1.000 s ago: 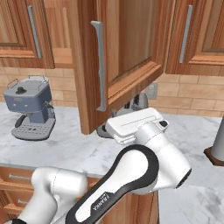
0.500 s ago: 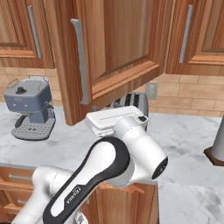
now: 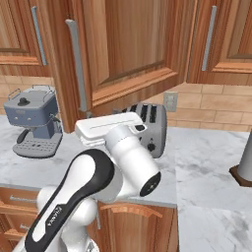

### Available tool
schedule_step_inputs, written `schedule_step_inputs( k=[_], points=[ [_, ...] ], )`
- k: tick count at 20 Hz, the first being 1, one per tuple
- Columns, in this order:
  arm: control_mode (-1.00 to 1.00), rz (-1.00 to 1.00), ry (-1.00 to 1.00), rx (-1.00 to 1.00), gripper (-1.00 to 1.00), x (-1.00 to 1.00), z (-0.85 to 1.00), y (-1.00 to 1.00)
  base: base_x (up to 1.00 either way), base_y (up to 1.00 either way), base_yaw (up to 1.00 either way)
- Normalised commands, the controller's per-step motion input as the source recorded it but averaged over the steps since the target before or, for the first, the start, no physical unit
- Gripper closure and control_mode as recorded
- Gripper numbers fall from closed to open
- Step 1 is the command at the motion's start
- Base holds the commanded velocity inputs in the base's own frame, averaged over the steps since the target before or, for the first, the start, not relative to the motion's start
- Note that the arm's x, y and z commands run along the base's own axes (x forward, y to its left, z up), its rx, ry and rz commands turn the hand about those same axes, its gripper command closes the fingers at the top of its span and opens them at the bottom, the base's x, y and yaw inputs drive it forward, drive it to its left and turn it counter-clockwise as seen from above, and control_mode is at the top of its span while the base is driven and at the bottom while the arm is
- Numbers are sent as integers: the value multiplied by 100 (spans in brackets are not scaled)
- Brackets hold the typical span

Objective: Close all open cabinet doors.

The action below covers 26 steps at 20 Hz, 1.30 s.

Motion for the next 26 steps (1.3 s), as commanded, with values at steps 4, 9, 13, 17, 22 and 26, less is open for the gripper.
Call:
schedule_step_inputs(
  k=[4, 9, 13, 17, 22, 26],
  points=[
    [-100, -5, -1, 0, -100, 10, 22, 34, 0, 0, 0],
    [-100, -3, 0, 0, -100, 26, 0, 27, 0, 0, 0],
    [-100, -2, 0, 0, -100, 31, 0, 3, 0, 0, 0],
    [-100, -5, 0, 0, -100, 23, 0, 2, 0, 0, 0],
    [-100, -8, 0, 0, -100, 26, 1, 16, 0, 0, 0],
    [-100, -10, 0, -2, -100, 24, 7, 32, 0, 0, 0]
  ],
)
